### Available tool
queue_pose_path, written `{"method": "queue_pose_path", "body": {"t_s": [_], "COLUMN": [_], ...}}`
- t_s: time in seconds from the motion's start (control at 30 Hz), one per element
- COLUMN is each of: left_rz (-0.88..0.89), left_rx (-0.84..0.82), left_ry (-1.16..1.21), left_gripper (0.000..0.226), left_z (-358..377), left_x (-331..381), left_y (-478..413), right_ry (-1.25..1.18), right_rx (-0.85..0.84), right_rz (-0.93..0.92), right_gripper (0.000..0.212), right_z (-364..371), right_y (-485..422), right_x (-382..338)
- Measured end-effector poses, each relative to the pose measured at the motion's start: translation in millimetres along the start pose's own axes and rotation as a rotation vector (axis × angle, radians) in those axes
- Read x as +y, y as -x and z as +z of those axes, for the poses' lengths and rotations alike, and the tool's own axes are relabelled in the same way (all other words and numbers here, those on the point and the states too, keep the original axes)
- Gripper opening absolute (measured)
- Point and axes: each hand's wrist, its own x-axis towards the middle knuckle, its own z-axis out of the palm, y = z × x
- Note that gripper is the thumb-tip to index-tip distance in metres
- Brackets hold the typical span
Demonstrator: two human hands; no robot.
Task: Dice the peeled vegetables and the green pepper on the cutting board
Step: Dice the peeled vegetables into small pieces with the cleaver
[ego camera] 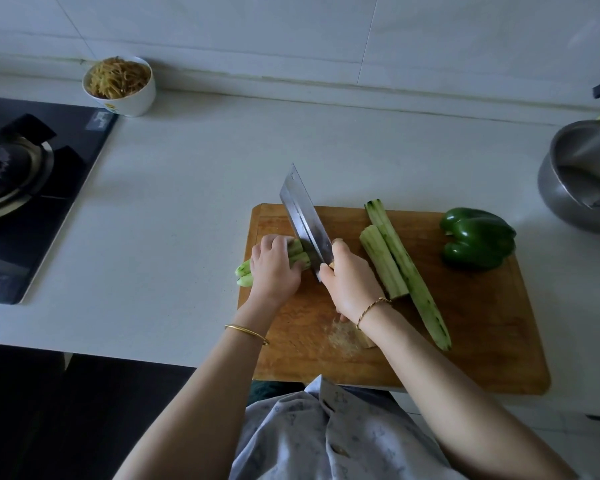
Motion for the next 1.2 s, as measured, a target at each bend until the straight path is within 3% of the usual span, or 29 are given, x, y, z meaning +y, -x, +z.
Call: {"method": "queue_pose_path", "body": {"t_s": [0.27,0.37,0.53,0.73,0.87,1.2], "left_rz": [0.027,0.016,0.015,0.036,0.039,0.058], "left_rx": [-0.008,-0.002,0.004,0.017,0.023,-0.009], "left_ry": [-0.008,-0.007,0.018,0.035,0.025,0.008], "left_gripper": [0.047,0.046,0.045,0.040,0.040,0.045], "left_z": [-6.2,-4.6,-3.7,-2.4,-2.3,-5.4], "left_x": [-9.8,-10.5,-10.5,-11.2,-10.7,-15.7], "left_y": [-0.1,-0.4,0.5,1.7,3.0,1.1], "right_ry": [-0.035,-0.037,-0.001,0.050,0.057,-0.070], "right_rx": [0.094,0.080,0.035,0.006,-0.006,0.069], "right_rz": [-0.047,-0.056,-0.043,-0.027,-0.005,-0.022], "right_gripper": [0.013,0.013,0.031,0.023,0.032,0.023], "right_z": [-3.0,-5.7,-5.1,-0.7,2.8,-0.5], "right_y": [11.2,13.5,13.1,8.1,5.3,13.2], "right_x": [4.6,2.7,-1.4,-8.6,-12.1,-0.5]}}
